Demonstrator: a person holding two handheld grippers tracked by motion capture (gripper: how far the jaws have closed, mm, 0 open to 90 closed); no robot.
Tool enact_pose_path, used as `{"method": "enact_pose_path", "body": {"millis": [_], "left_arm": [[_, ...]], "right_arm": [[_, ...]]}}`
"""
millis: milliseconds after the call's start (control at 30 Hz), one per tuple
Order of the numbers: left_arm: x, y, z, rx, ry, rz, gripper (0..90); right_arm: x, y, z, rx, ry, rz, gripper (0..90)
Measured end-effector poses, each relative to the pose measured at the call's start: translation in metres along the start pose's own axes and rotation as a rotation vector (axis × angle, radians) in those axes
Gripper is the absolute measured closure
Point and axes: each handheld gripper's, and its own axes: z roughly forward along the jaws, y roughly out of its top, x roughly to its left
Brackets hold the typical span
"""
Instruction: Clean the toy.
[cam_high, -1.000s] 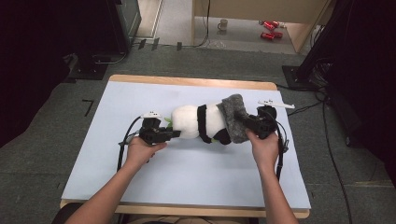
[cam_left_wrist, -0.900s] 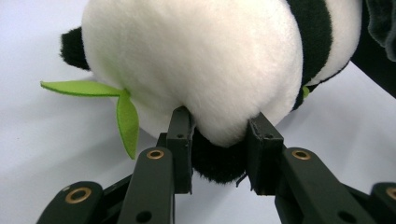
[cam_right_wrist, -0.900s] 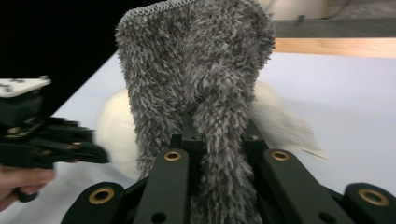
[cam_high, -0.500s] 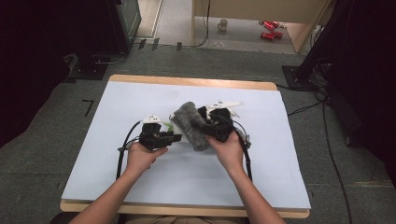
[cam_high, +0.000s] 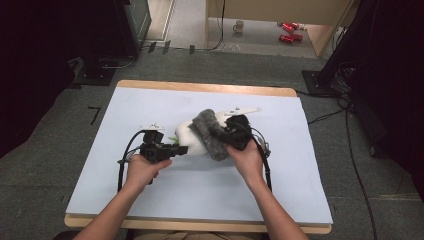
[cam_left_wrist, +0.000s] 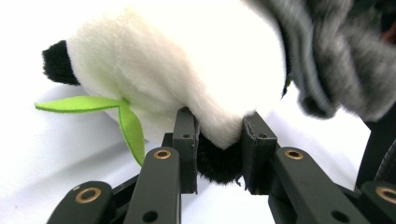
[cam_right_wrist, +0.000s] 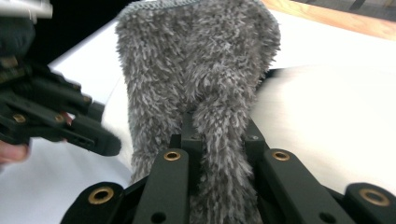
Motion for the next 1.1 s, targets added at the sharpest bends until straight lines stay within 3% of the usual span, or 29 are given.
{"method": "enact_pose_path", "body": {"millis": [133,233,400,533,633,733,867,1000,1100], "left_arm": [[0.008,0.001,0.001,0.007,-0.012,-0.021,71.5],[0.013,0.001,0.0,0.008,0.034,0.005,71.1],[0.02,0.001,0.002,0.007,0.045,0.022,71.0],[0.024,0.002,0.001,0.003,0.049,0.01,70.8],[0.027,0.003,0.001,0.004,0.027,-0.003,70.5],[0.028,0.004,-0.001,0.008,0.022,-0.022,70.3],[0.03,0.005,-0.003,0.006,0.018,-0.03,70.2],[0.03,0.005,-0.002,0.002,0.018,-0.014,69.8],[0.03,0.003,-0.002,-0.008,0.033,0.019,68.0]], "right_arm": [[-0.019,0.003,-0.016,-0.036,-0.019,0.049,78.7],[-0.035,0.002,-0.027,-0.061,-0.049,0.087,78.0],[-0.055,-0.005,-0.03,-0.062,-0.086,0.127,77.9],[-0.063,-0.008,-0.033,-0.034,-0.188,0.107,78.4],[-0.072,-0.012,-0.041,-0.037,-0.145,0.142,78.6],[-0.063,-0.005,-0.052,-0.071,-0.12,0.125,78.7],[-0.04,0.004,-0.059,-0.082,-0.067,0.069,78.6],[-0.024,0.0,-0.044,-0.027,-0.039,0.026,78.5],[-0.023,-0.009,-0.03,0.003,-0.043,0.022,78.3]]}}
